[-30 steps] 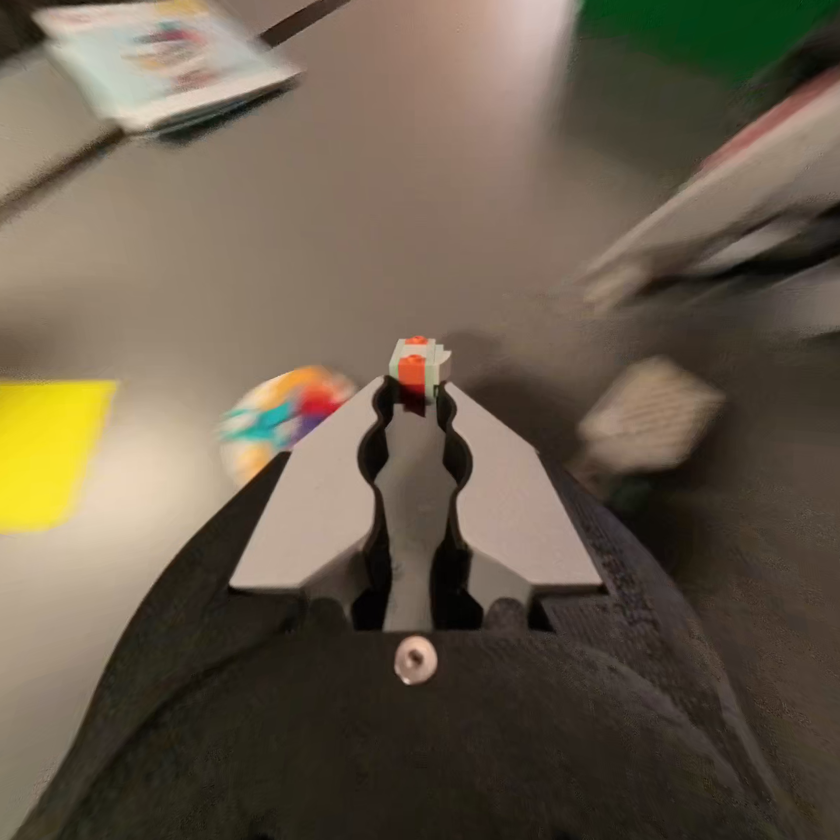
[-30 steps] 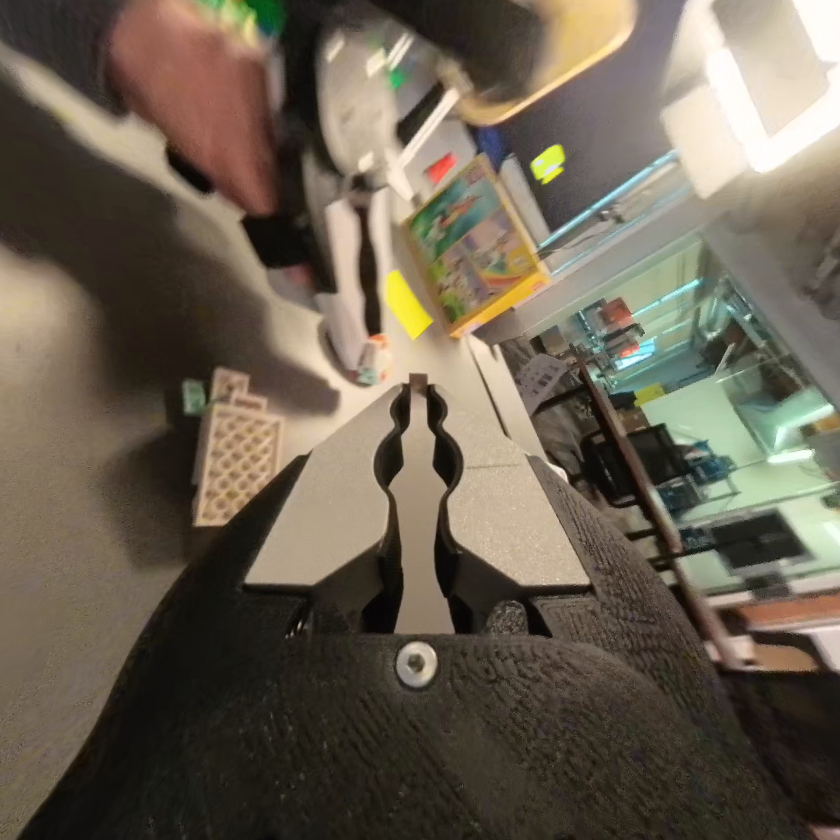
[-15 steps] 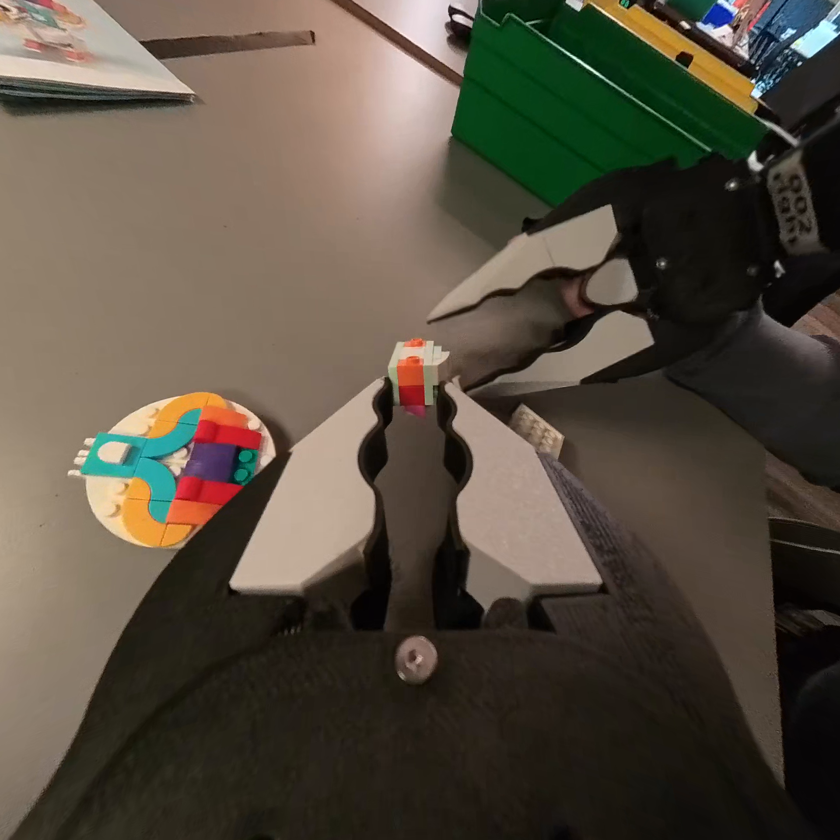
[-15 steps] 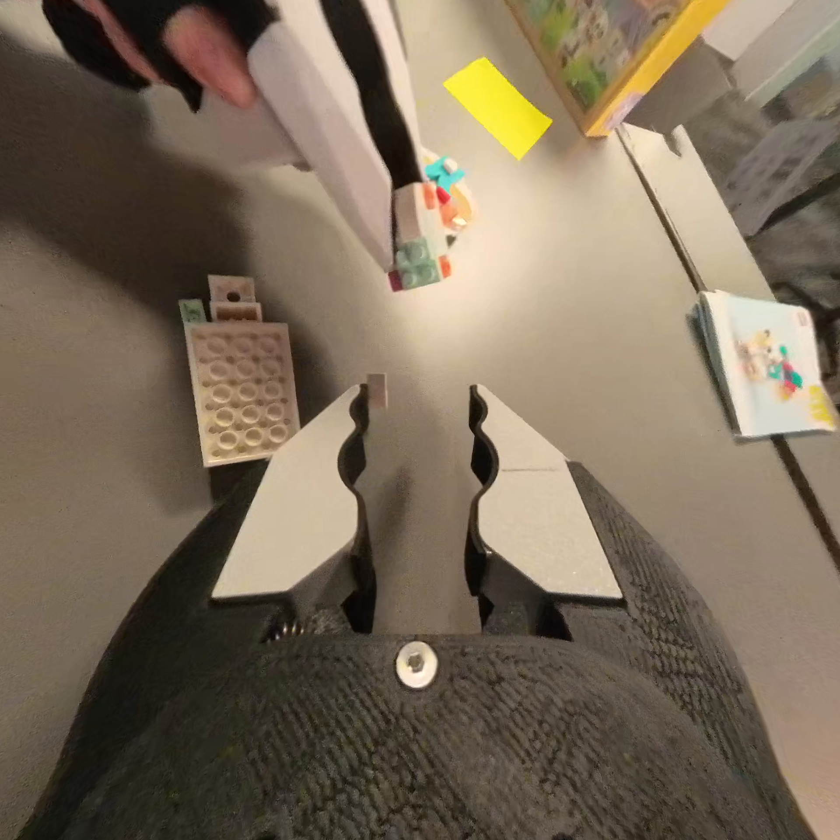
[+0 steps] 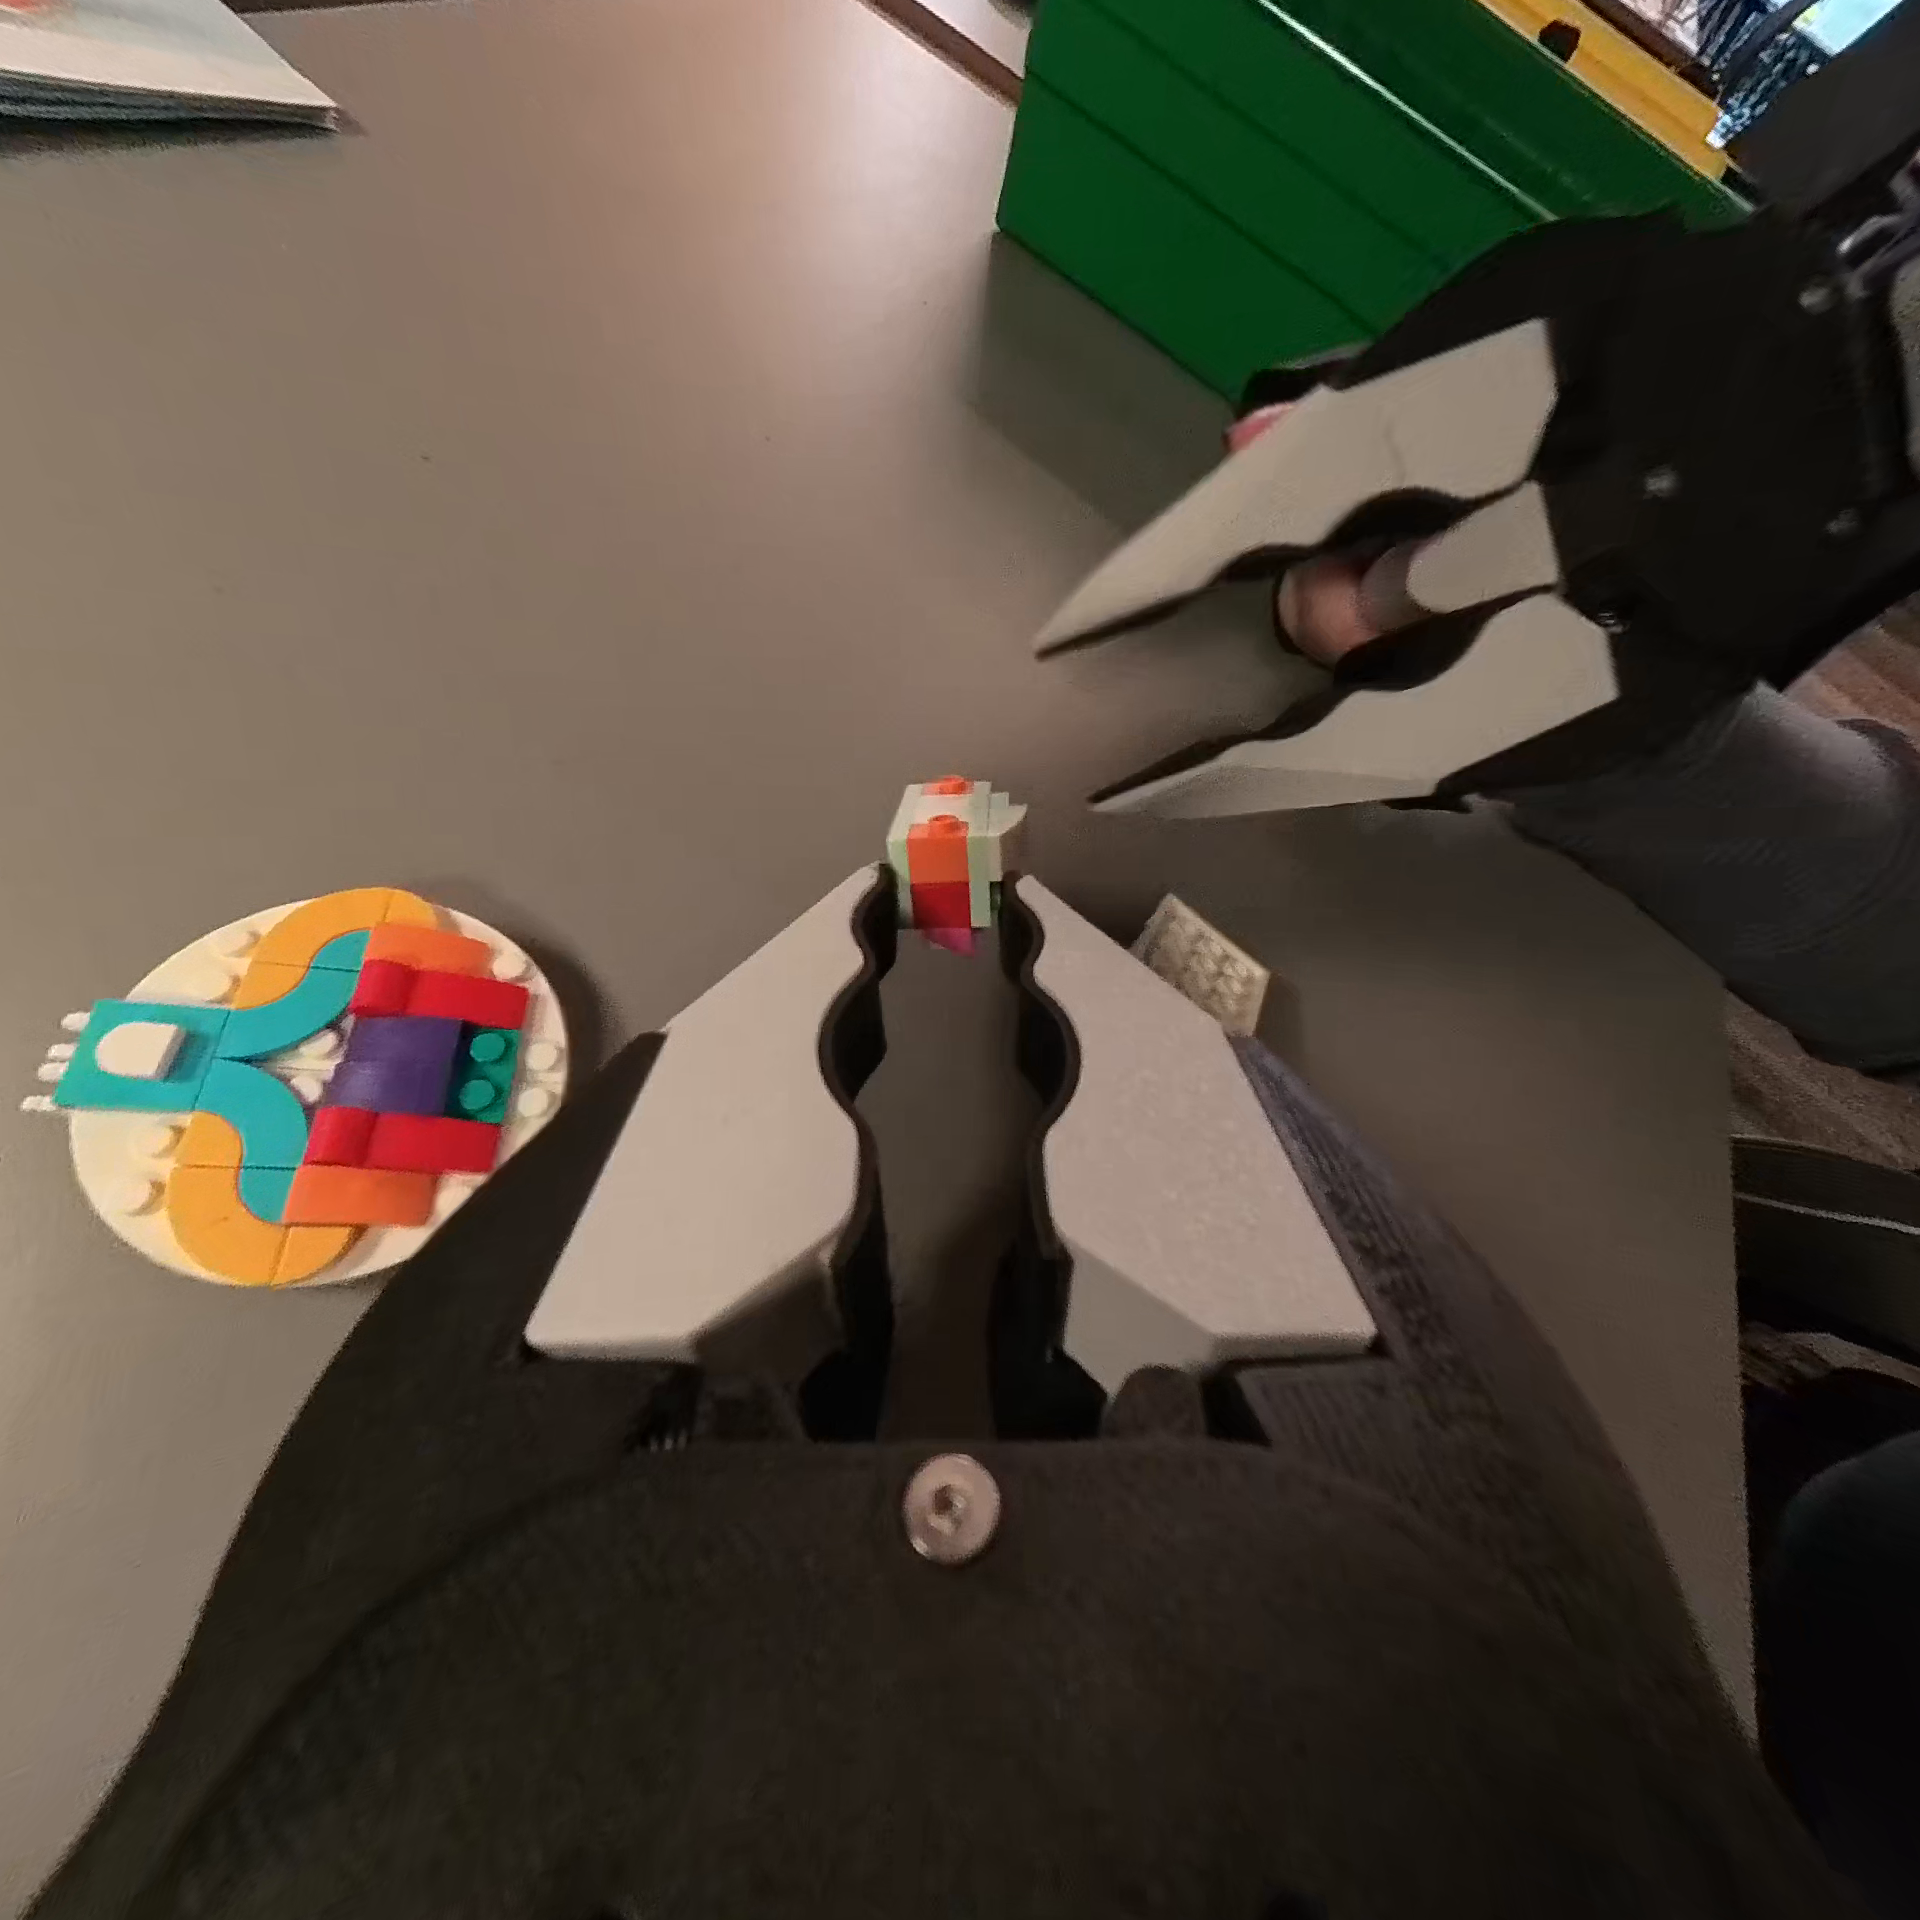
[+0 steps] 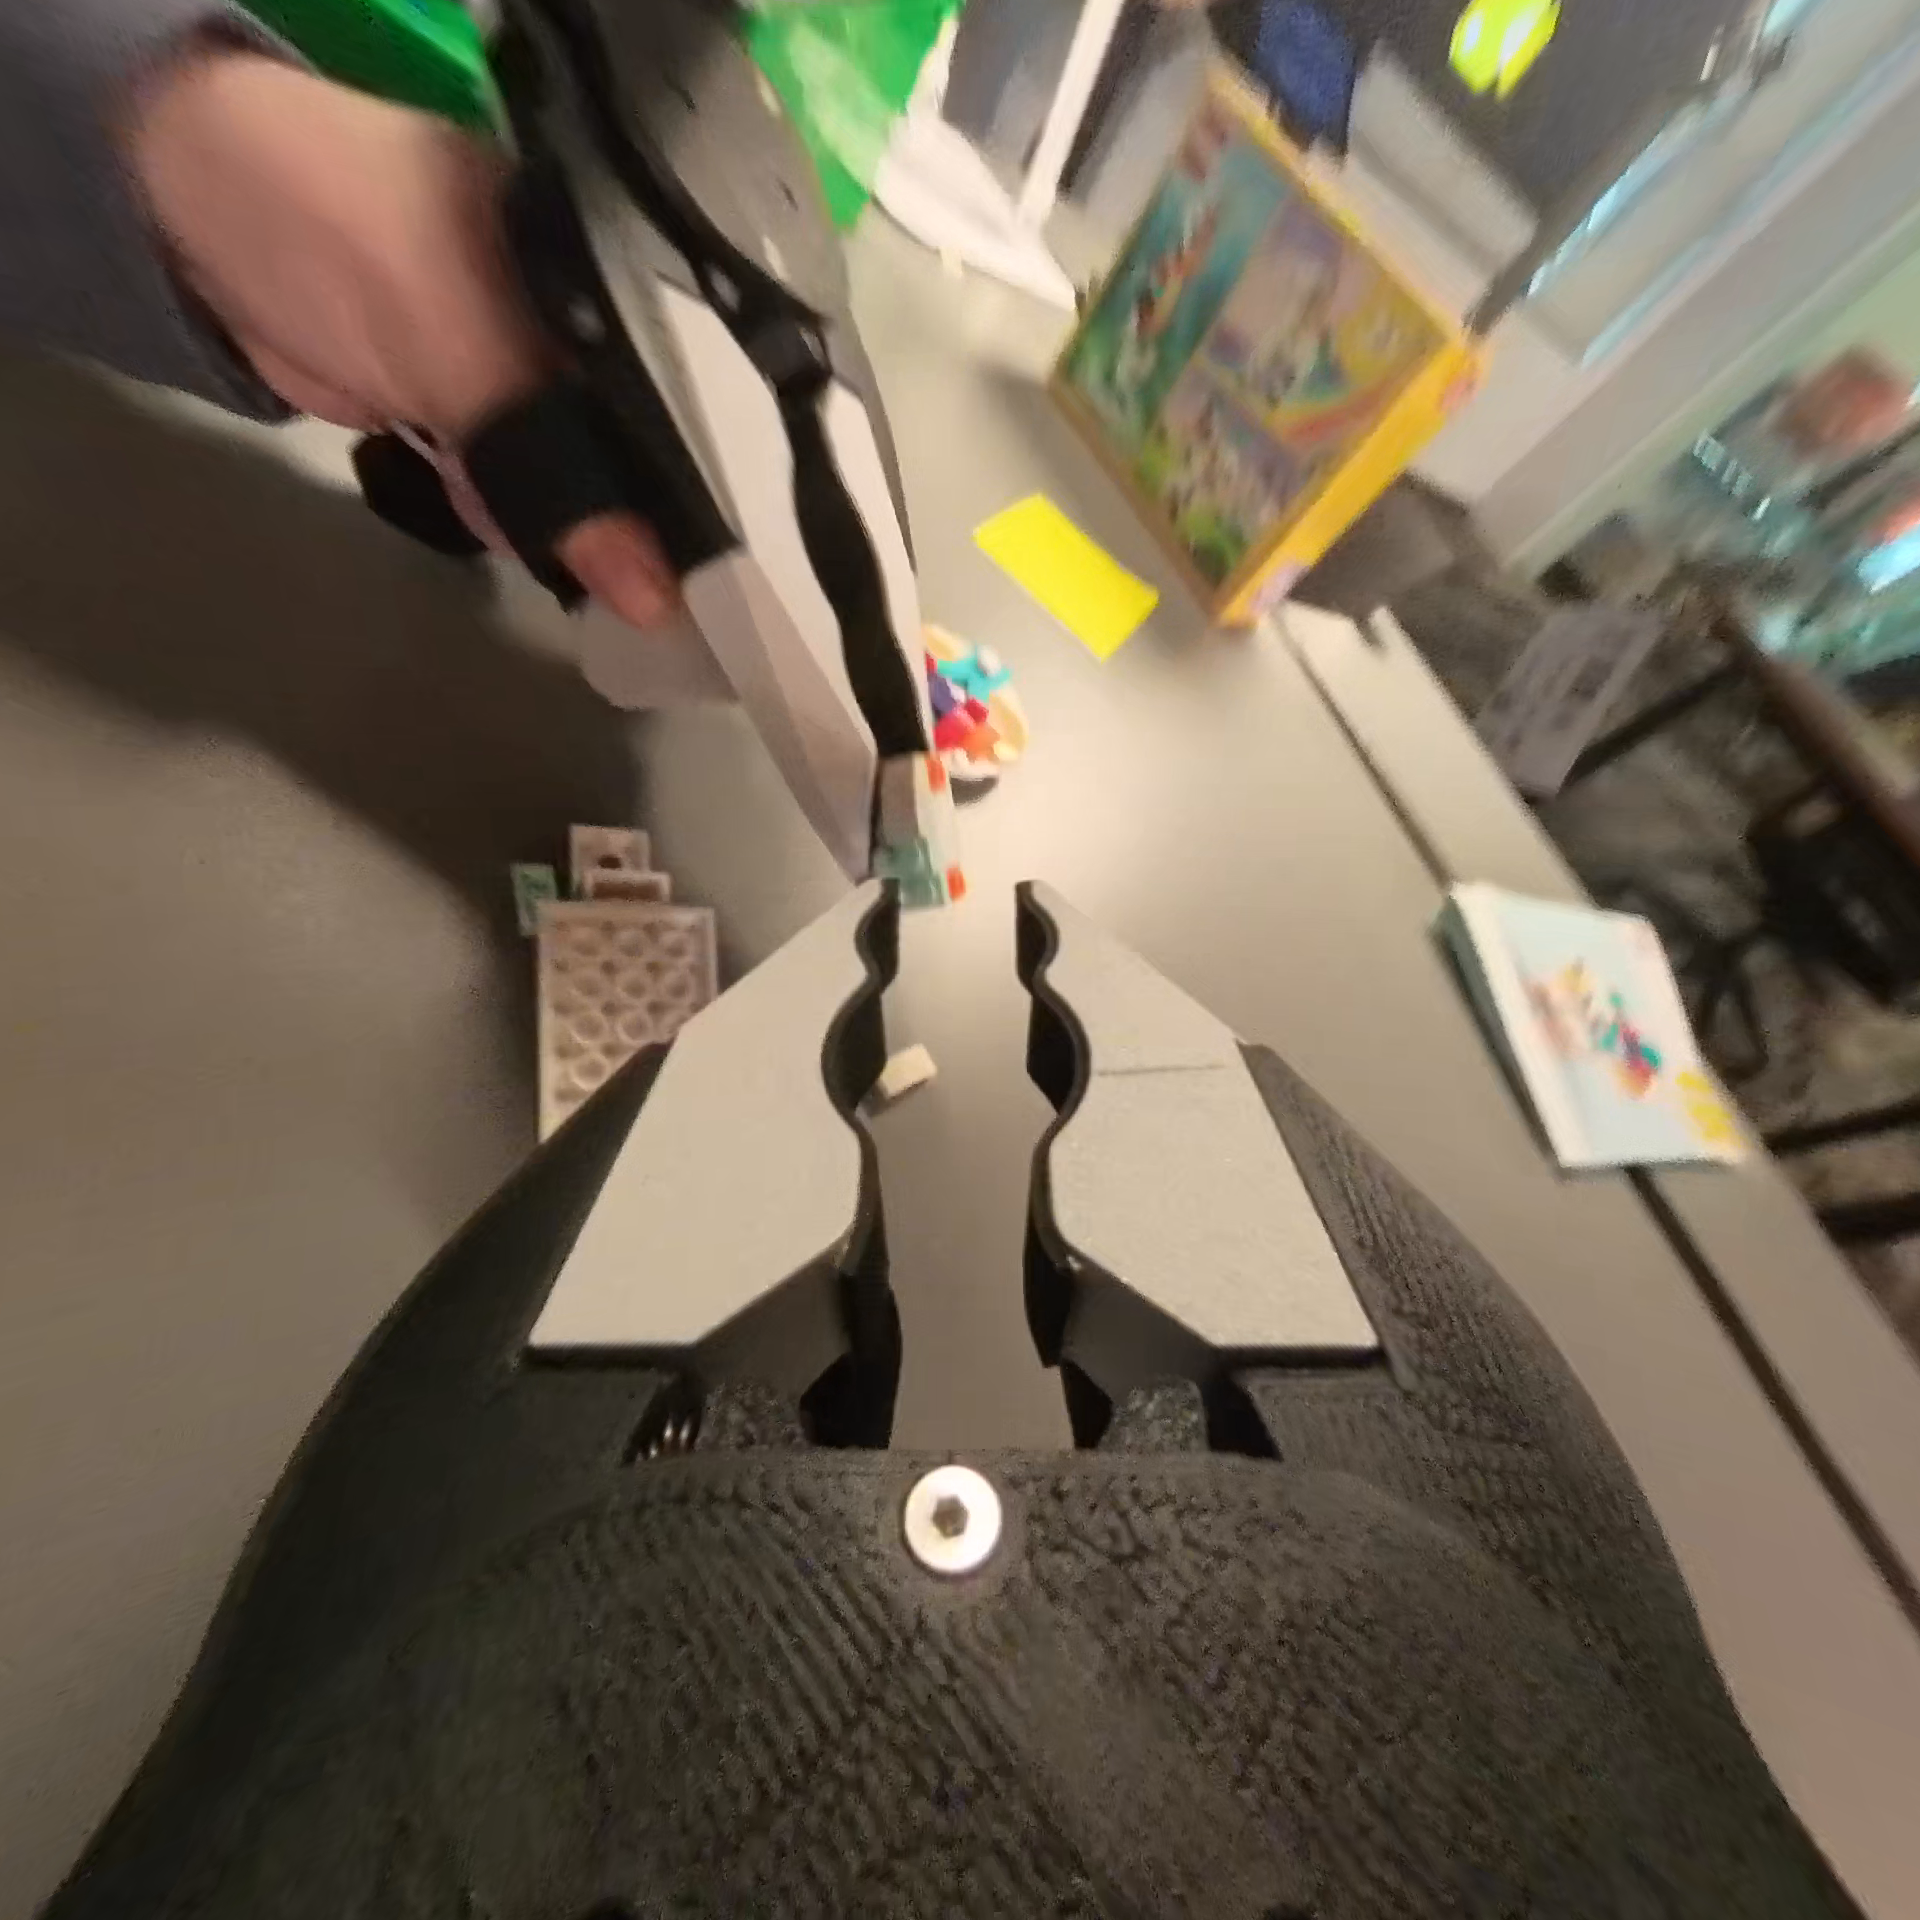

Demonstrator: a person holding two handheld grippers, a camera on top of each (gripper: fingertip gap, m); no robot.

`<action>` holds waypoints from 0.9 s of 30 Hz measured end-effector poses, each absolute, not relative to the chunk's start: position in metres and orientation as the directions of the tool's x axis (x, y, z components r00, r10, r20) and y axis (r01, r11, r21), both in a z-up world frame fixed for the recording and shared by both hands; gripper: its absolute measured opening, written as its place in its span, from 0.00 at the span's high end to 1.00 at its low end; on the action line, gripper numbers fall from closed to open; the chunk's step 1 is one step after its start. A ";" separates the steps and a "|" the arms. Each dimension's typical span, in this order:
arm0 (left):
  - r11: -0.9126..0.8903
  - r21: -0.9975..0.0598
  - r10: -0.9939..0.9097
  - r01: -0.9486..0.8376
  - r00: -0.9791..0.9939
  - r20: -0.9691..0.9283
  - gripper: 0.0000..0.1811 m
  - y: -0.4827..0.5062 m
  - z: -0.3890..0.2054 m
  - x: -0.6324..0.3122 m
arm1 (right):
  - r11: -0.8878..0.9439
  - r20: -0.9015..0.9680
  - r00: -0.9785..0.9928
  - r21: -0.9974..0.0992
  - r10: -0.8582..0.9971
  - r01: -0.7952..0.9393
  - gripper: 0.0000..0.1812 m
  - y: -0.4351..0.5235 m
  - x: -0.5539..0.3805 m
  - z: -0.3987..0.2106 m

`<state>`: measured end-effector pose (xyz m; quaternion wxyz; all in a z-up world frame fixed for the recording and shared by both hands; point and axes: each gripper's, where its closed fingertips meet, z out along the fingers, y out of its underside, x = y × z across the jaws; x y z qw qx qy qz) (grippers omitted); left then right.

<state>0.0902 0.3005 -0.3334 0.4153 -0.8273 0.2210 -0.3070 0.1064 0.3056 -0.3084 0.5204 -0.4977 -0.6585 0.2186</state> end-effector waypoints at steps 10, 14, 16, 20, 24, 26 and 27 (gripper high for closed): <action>-0.547 -0.821 -0.667 -0.160 0.676 0.313 0.90 0.293 -0.335 0.108 | 0.455 0.480 -0.046 -0.790 0.876 0.410 0.96 0.290 0.101 -0.316; -0.538 -0.827 -0.661 -0.162 0.690 0.295 0.90 0.294 -0.333 0.109 | 0.513 0.548 -0.044 -0.750 0.836 0.418 0.96 0.291 0.102 -0.314; -0.529 -0.828 -0.660 -0.184 0.702 0.265 0.90 0.294 -0.335 0.109 | 0.550 0.590 -0.050 -0.715 0.806 0.432 0.96 0.291 0.102 -0.316; -0.472 -0.827 -0.695 -0.307 0.706 0.135 0.90 0.293 -0.343 0.105 | 0.541 0.584 -0.052 -0.709 0.810 0.452 0.97 0.293 0.100 -0.322; -0.476 -0.848 -0.721 -0.235 0.656 0.223 0.88 0.289 -0.333 0.107 | 0.434 0.468 -0.001 -0.818 0.884 0.377 0.97 0.295 0.102 -0.309; -0.487 -0.856 -0.726 -0.174 0.625 0.286 0.87 0.287 -0.326 0.110 | 0.395 0.426 0.015 -0.851 0.904 0.346 0.97 0.297 0.103 -0.304; -0.482 -0.862 -0.718 -0.157 0.635 0.286 0.91 0.290 -0.325 0.108 | 0.386 0.417 0.023 -0.859 0.909 0.335 0.97 0.297 0.104 -0.302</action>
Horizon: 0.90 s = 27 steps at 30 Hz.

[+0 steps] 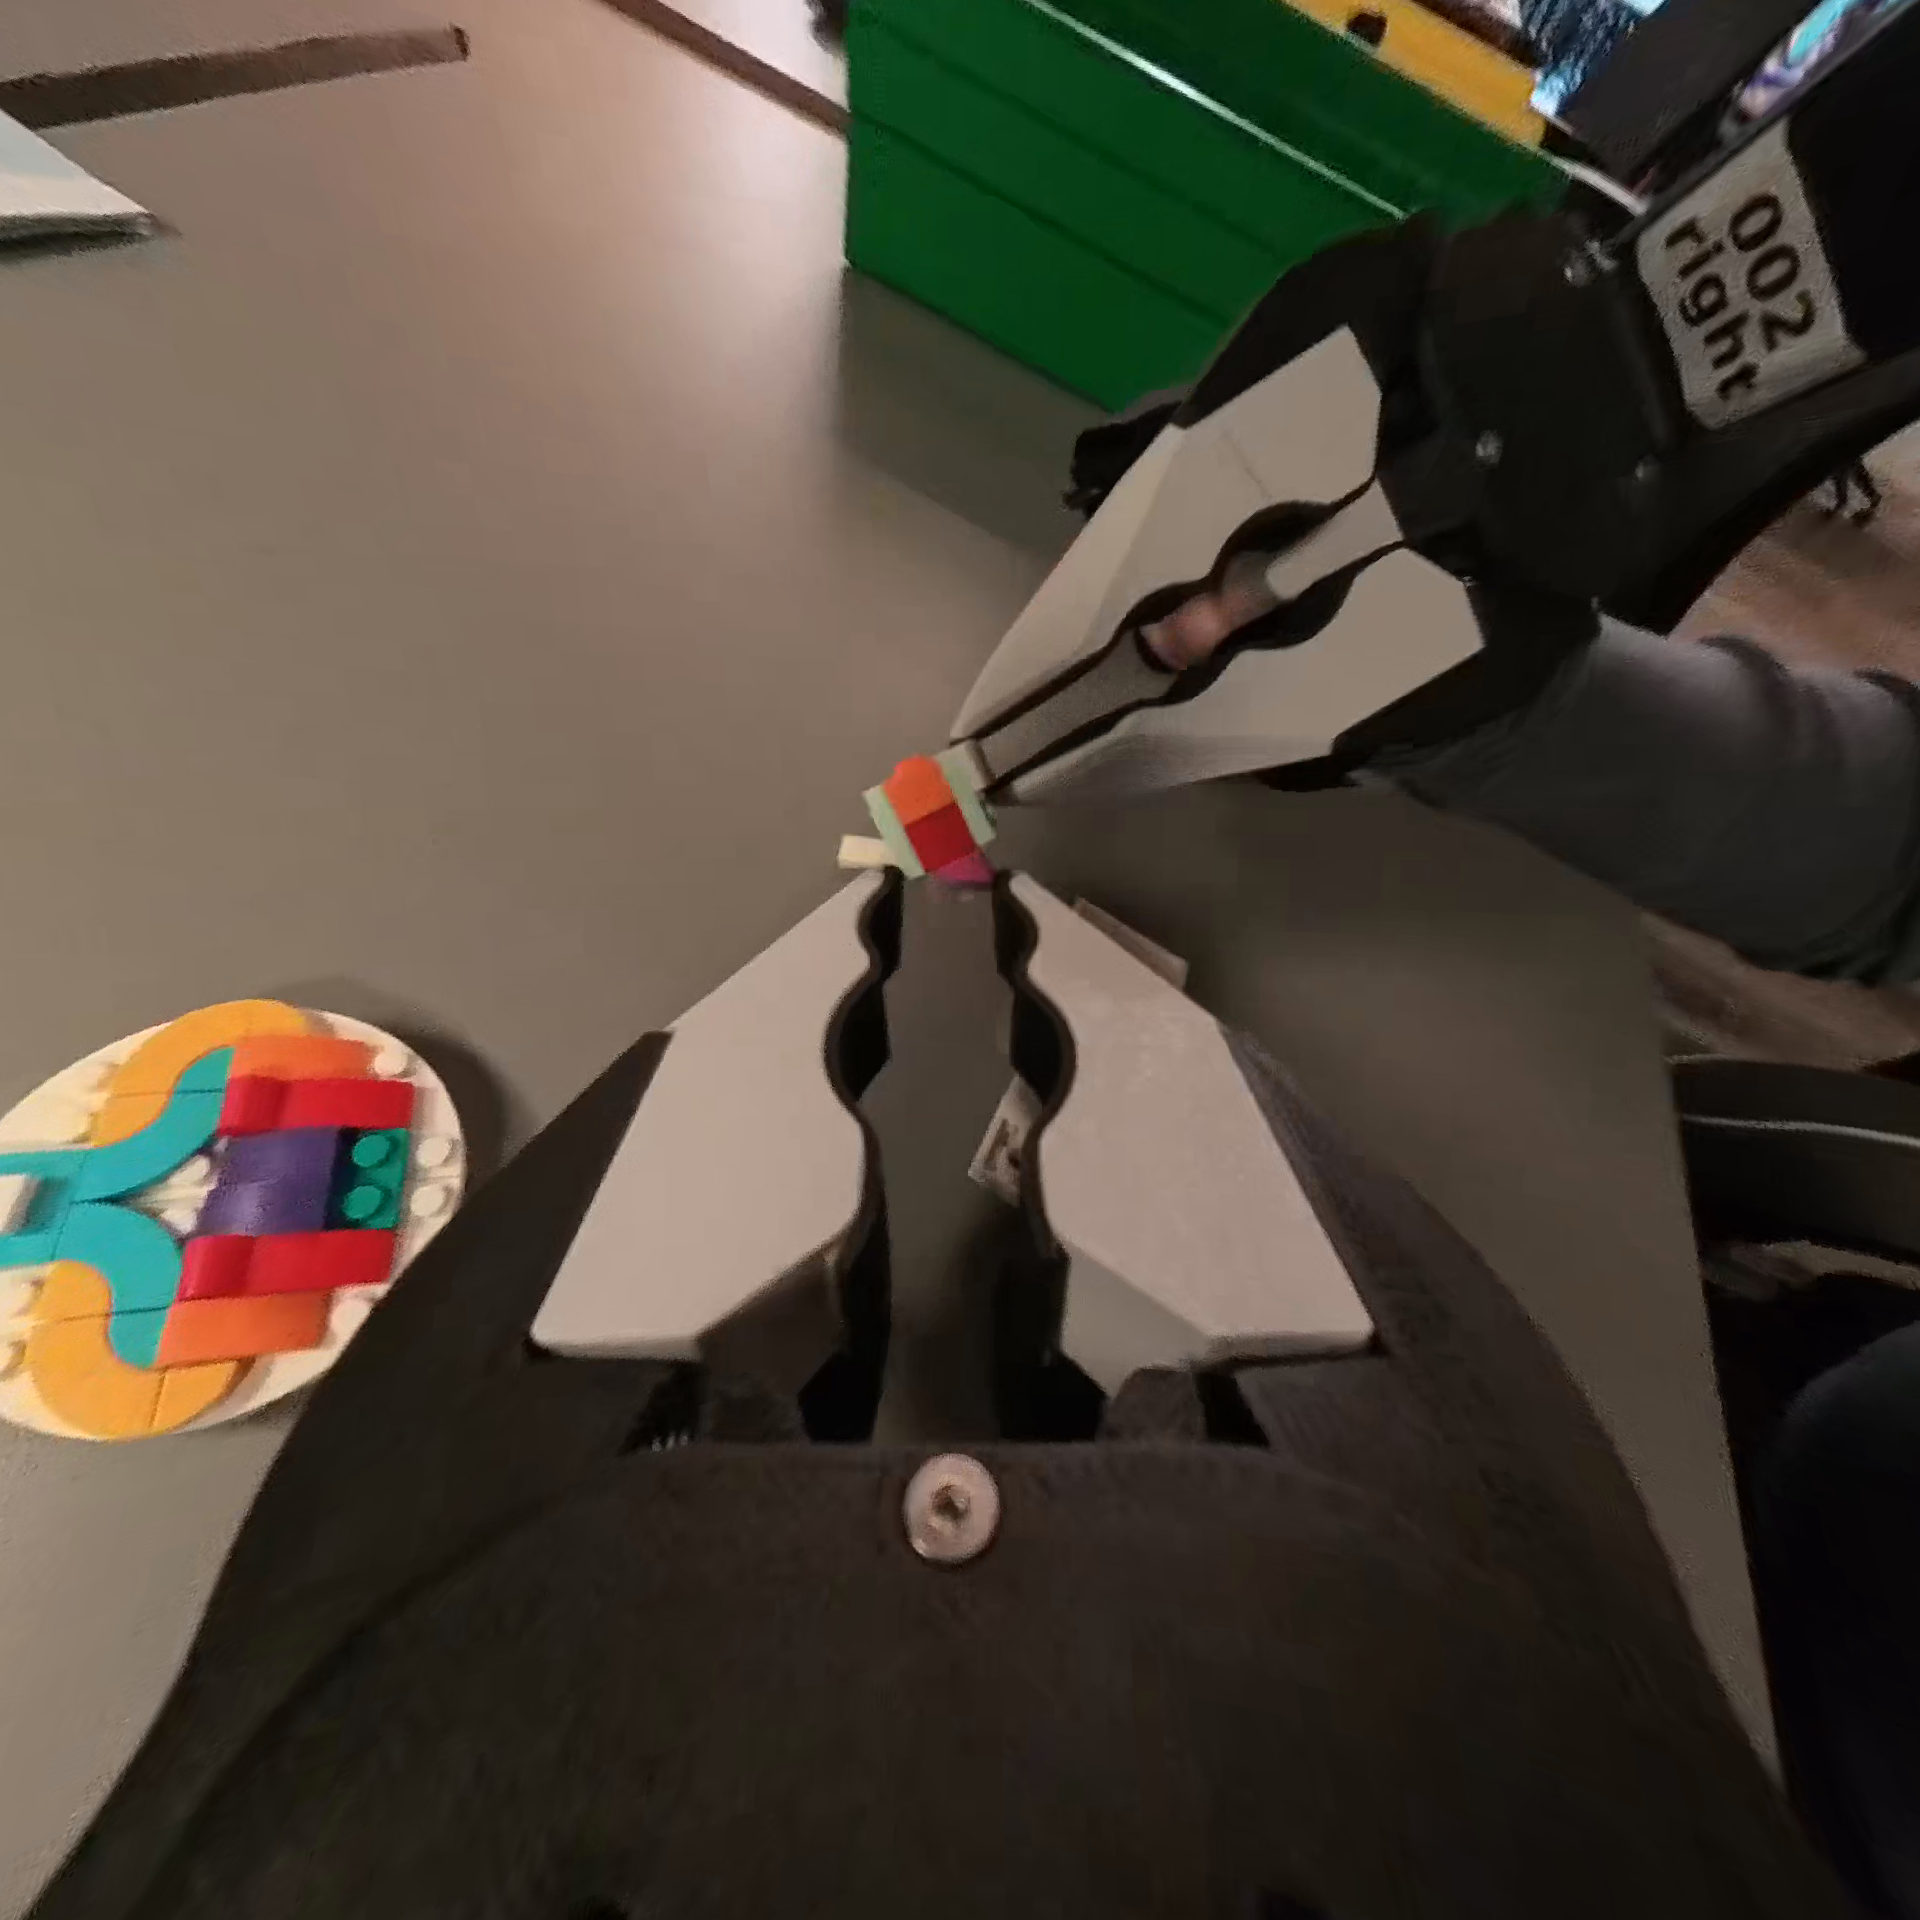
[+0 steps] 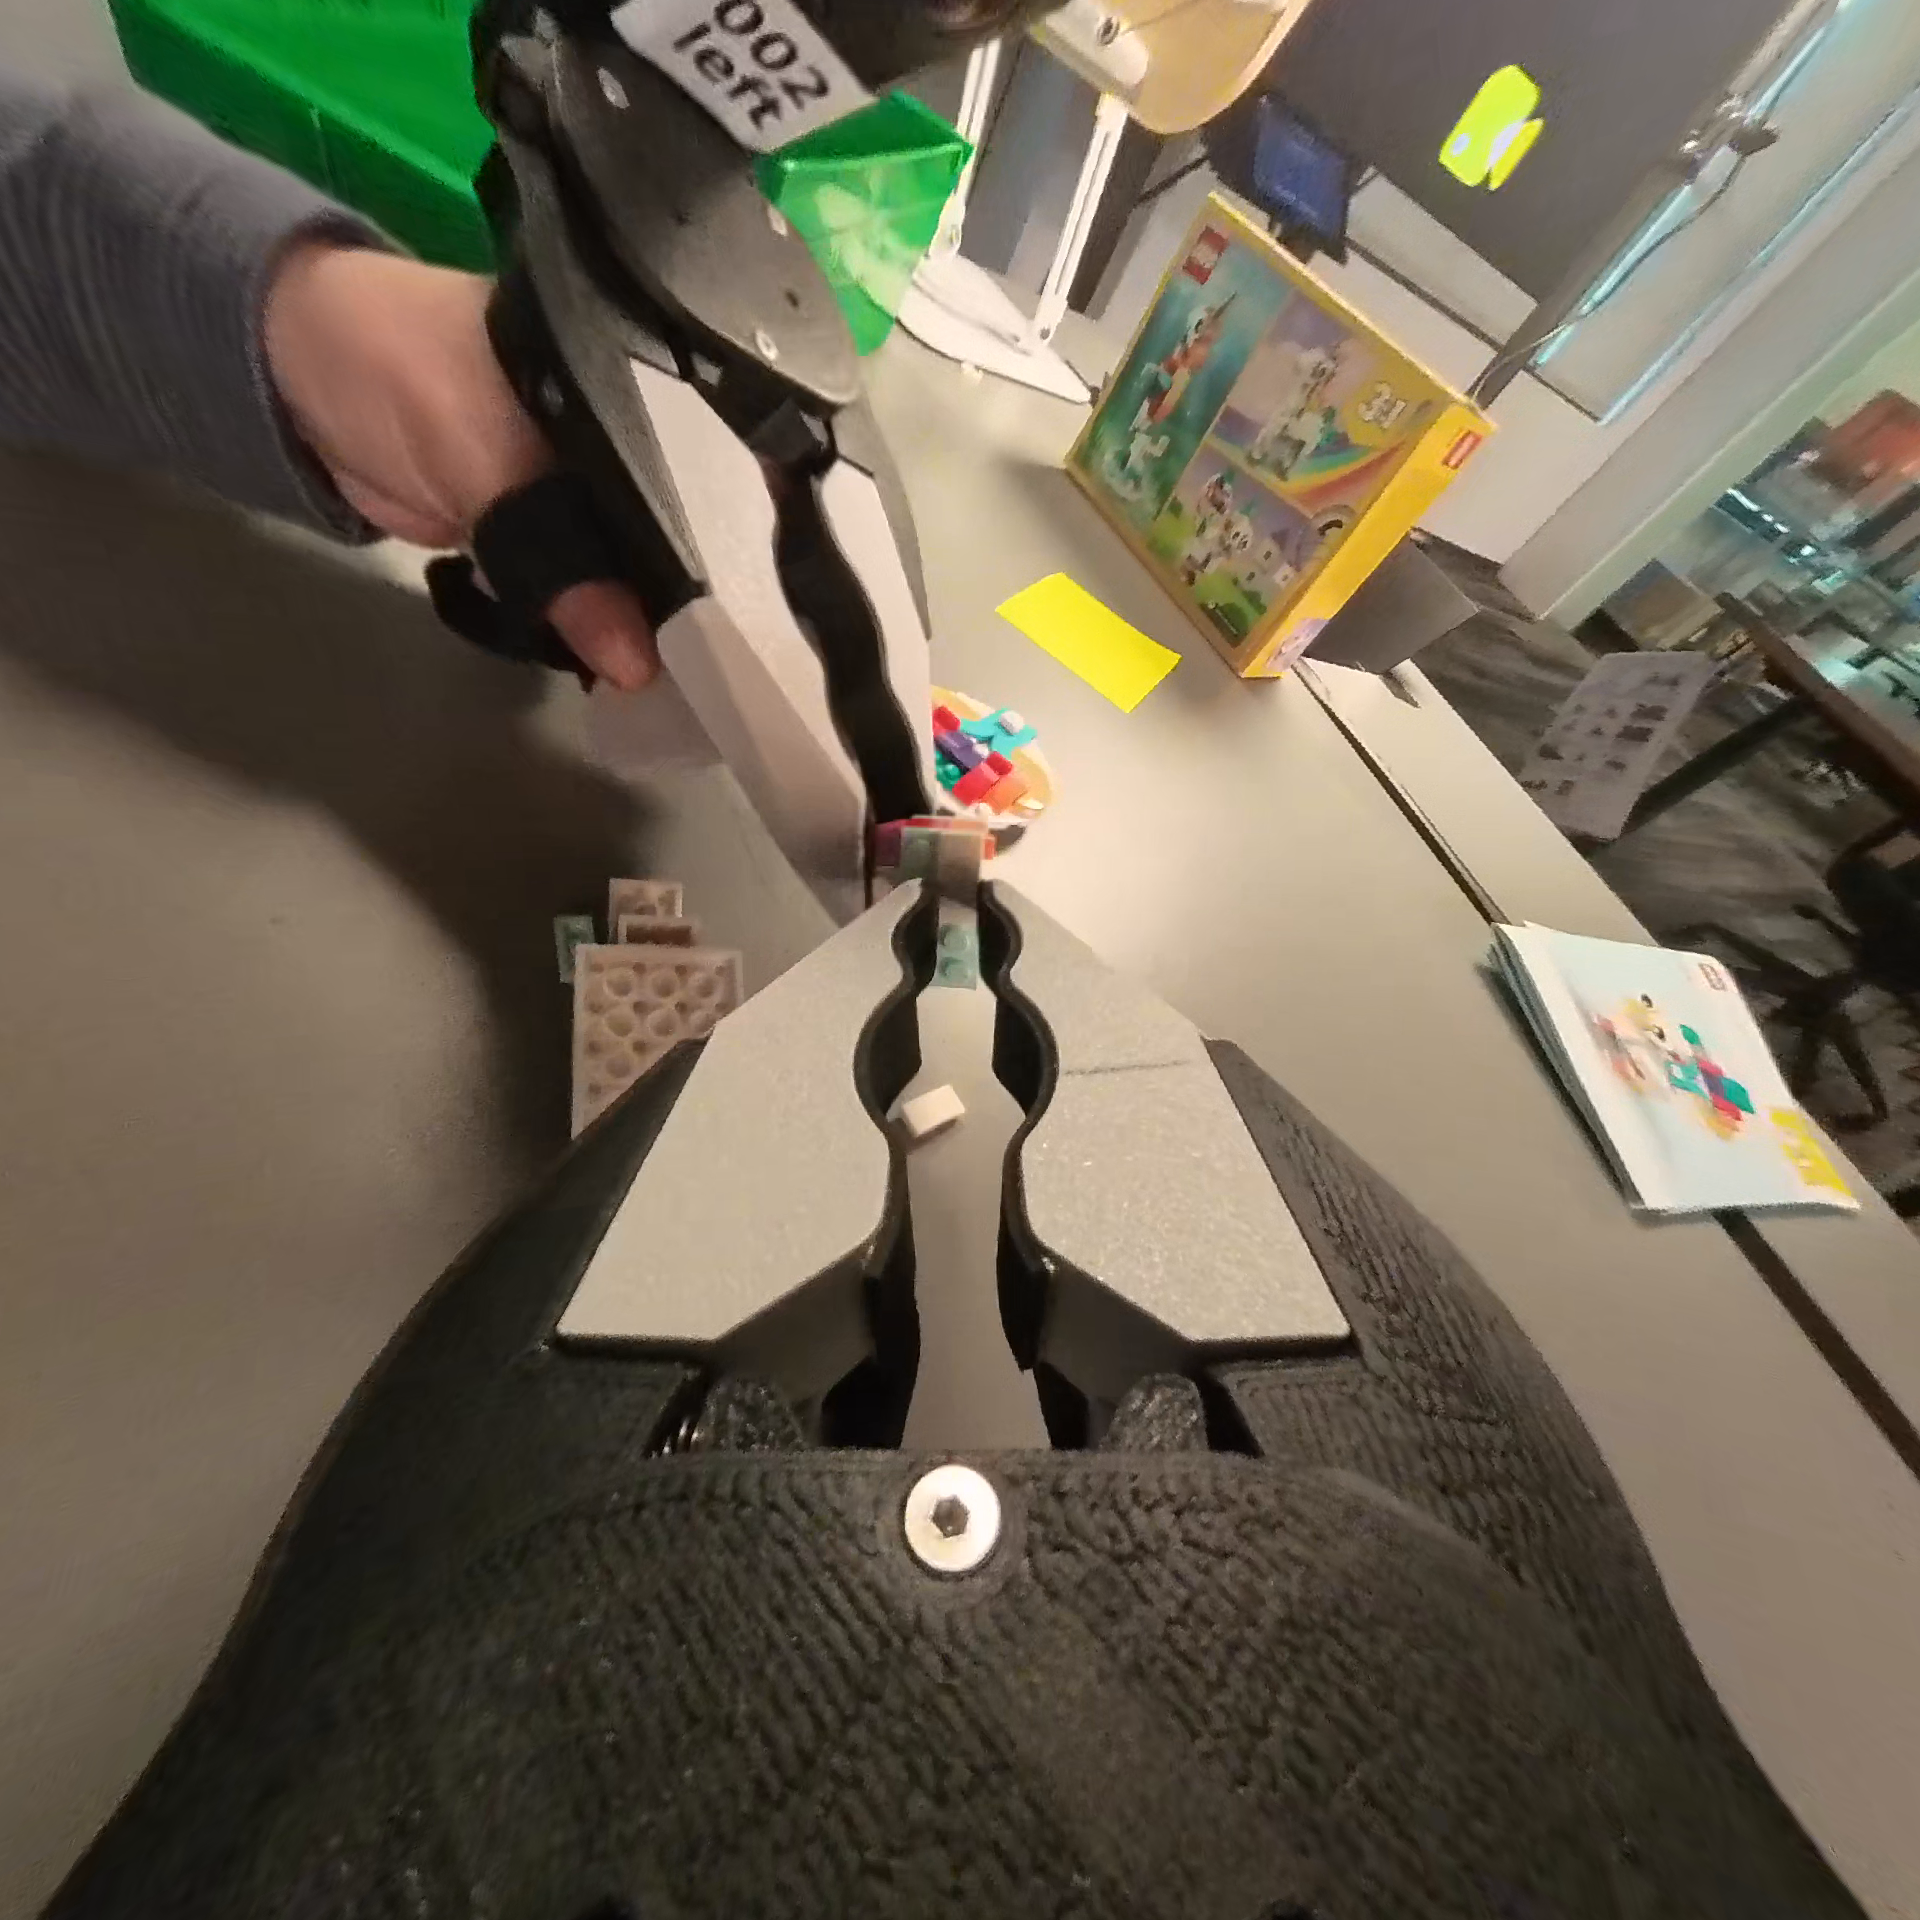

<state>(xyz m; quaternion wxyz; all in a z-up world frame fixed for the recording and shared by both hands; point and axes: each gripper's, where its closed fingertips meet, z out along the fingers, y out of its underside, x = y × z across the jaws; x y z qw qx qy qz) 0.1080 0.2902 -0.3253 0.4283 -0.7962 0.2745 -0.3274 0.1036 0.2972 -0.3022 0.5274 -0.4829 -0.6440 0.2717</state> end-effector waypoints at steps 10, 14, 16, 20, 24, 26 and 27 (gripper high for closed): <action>-0.515 -0.857 -0.675 0.030 0.602 0.426 0.91 0.297 -0.314 0.113 | 0.383 0.415 0.057 -0.876 0.908 0.293 0.98 0.298 0.105 -0.292; -0.525 -0.851 -0.645 0.022 0.641 0.415 0.92 0.300 -0.314 0.113 | 0.411 0.454 0.079 -0.858 0.888 0.307 0.97 0.301 0.105 -0.293; -0.532 -0.847 -0.632 0.015 0.659 0.408 0.92 0.300 -0.315 0.113 | 0.439 0.487 0.082 -0.838 0.870 0.323 0.97 0.301 0.105 -0.293; -0.531 -0.847 -0.622 -0.016 0.686 0.377 0.92 0.300 -0.319 0.113 | 0.452 0.503 0.078 -0.826 0.861 0.337 0.96 0.300 0.104 -0.295; -0.505 -0.862 -0.628 -0.052 0.707 0.325 0.92 0.300 -0.318 0.112 | 0.475 0.540 0.099 -0.801 0.836 0.364 0.97 0.301 0.102 -0.293; -0.498 -0.867 -0.622 -0.019 0.705 0.342 0.92 0.302 -0.313 0.110 | 0.518 0.597 0.121 -0.765 0.793 0.382 0.98 0.300 0.102 -0.288; -0.503 -0.864 -0.619 0.003 0.697 0.362 0.92 0.301 -0.311 0.110 | 0.532 0.611 0.128 -0.759 0.781 0.375 0.98 0.299 0.102 -0.286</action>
